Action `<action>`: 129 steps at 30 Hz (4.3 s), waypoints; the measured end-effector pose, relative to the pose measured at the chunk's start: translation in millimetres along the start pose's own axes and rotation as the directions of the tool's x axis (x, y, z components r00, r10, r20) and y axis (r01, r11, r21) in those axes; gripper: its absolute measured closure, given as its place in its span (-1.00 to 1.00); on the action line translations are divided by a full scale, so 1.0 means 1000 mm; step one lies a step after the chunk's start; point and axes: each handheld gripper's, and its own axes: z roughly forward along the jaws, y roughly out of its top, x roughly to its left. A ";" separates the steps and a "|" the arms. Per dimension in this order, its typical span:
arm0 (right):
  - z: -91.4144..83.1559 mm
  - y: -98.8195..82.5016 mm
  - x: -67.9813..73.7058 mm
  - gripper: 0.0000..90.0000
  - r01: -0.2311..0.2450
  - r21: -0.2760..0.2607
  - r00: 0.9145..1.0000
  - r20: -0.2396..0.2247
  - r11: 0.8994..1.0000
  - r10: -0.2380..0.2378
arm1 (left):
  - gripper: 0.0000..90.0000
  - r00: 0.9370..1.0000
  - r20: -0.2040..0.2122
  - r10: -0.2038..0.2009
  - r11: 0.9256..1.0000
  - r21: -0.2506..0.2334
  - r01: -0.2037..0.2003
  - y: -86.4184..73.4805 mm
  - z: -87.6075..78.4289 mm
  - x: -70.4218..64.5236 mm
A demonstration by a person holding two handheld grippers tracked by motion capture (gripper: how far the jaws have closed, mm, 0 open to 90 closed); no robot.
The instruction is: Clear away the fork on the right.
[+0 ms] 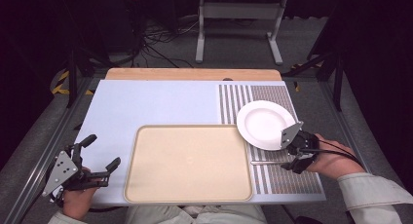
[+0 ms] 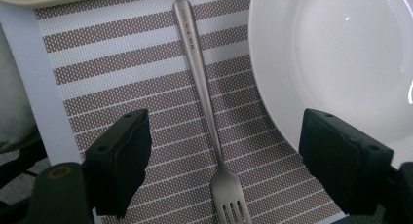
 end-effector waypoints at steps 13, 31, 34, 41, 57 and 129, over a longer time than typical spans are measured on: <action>0.012 -0.006 -0.001 -0.56 -0.010 0.026 0.999 -0.036 1.000 0.011 | -0.97 1.000 0.000 0.002 1.000 0.002 -0.002 0.000 0.000 0.000; 0.042 -0.023 -0.009 -0.20 -0.024 0.051 0.991 -0.128 0.998 0.030 | -0.97 1.000 -0.002 0.002 1.000 0.002 -0.002 0.000 0.001 0.000; 0.045 -0.024 -0.011 -0.18 -0.033 0.053 0.990 -0.132 0.998 0.039 | -0.97 1.000 -0.002 -0.001 1.000 0.005 0.001 0.000 0.001 0.000; 0.047 -0.025 -0.015 -0.02 -0.026 0.056 0.989 -0.141 0.998 0.034 | -0.97 1.000 -0.002 0.002 1.000 0.007 -0.002 0.000 0.001 0.000; 0.047 -0.022 -0.020 0.76 0.062 0.043 0.984 -0.168 0.997 -0.054 | -0.97 1.000 0.000 0.003 1.000 0.003 -0.003 0.000 0.001 -0.001; -0.010 0.090 -0.027 0.91 0.371 -0.135 0.925 -0.035 0.919 -0.379 | -0.97 1.000 -0.002 -0.010 1.000 -0.004 0.010 0.000 -0.001 0.001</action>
